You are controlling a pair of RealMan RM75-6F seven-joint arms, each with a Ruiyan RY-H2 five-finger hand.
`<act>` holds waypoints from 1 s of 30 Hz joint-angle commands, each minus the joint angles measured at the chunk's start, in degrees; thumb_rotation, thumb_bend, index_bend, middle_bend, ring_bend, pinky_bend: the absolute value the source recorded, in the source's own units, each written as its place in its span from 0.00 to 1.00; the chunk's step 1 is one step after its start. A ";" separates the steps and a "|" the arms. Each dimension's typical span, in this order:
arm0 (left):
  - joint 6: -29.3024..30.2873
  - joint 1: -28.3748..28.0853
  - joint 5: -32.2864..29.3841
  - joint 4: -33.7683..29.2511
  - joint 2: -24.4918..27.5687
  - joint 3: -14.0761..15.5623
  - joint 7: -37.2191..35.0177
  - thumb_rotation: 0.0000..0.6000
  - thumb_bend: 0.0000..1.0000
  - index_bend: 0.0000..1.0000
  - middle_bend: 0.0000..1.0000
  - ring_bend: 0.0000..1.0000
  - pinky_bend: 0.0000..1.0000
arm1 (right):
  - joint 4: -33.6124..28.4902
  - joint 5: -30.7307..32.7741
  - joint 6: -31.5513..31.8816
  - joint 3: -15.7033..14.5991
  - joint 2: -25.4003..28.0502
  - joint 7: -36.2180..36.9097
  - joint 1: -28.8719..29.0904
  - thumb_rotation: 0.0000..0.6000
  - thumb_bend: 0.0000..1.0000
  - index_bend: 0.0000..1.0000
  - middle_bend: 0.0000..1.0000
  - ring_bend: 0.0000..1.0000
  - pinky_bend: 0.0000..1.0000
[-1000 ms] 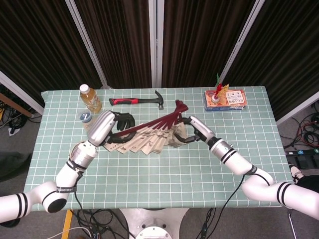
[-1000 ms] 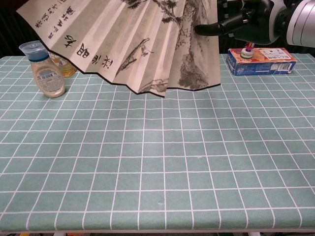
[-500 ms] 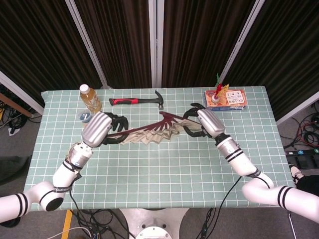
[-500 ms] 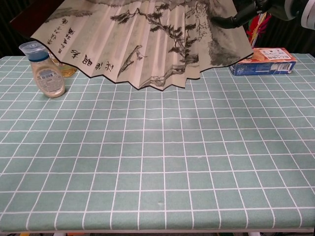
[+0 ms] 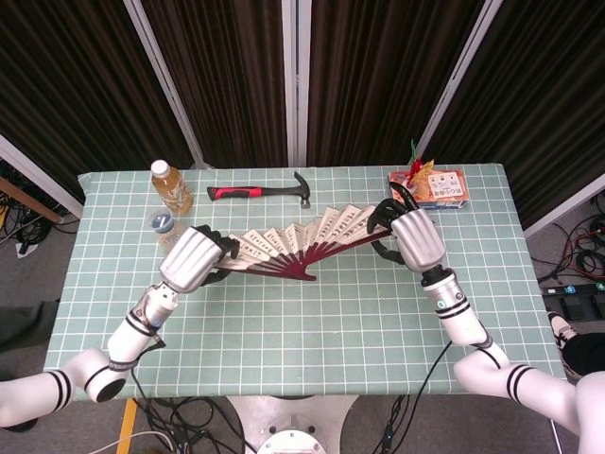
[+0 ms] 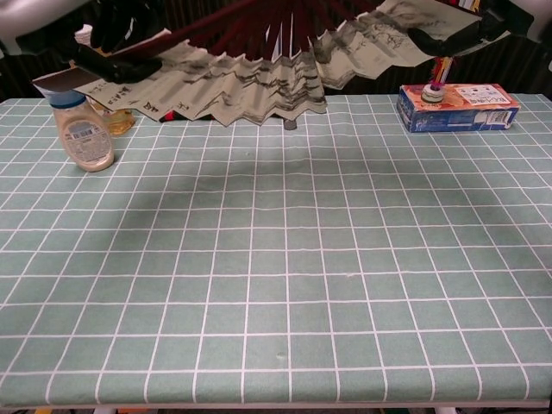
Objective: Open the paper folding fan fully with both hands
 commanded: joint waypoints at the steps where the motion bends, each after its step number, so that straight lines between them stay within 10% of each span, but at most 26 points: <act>1: 0.80 0.66 1.41 3.33 -2.78 1.53 4.15 1.00 0.36 0.58 0.71 0.71 0.68 | 4.29 -2.44 3.47 -1.02 -2.84 -2.38 -1.25 1.00 0.39 0.74 0.50 0.33 0.07; 19: -0.79 2.30 2.33 8.42 -8.23 4.46 16.84 1.00 0.35 0.56 0.67 0.70 0.66 | 28.00 -5.50 12.81 -4.14 -17.41 -3.08 -6.63 1.00 0.39 0.70 0.46 0.30 0.00; 30: -5.77 3.31 -2.41 0.92 -6.70 4.38 28.74 1.00 0.06 0.22 0.43 0.49 0.59 | 35.86 -6.77 15.25 -6.20 -21.88 -4.52 -9.20 1.00 0.37 0.54 0.32 0.15 0.00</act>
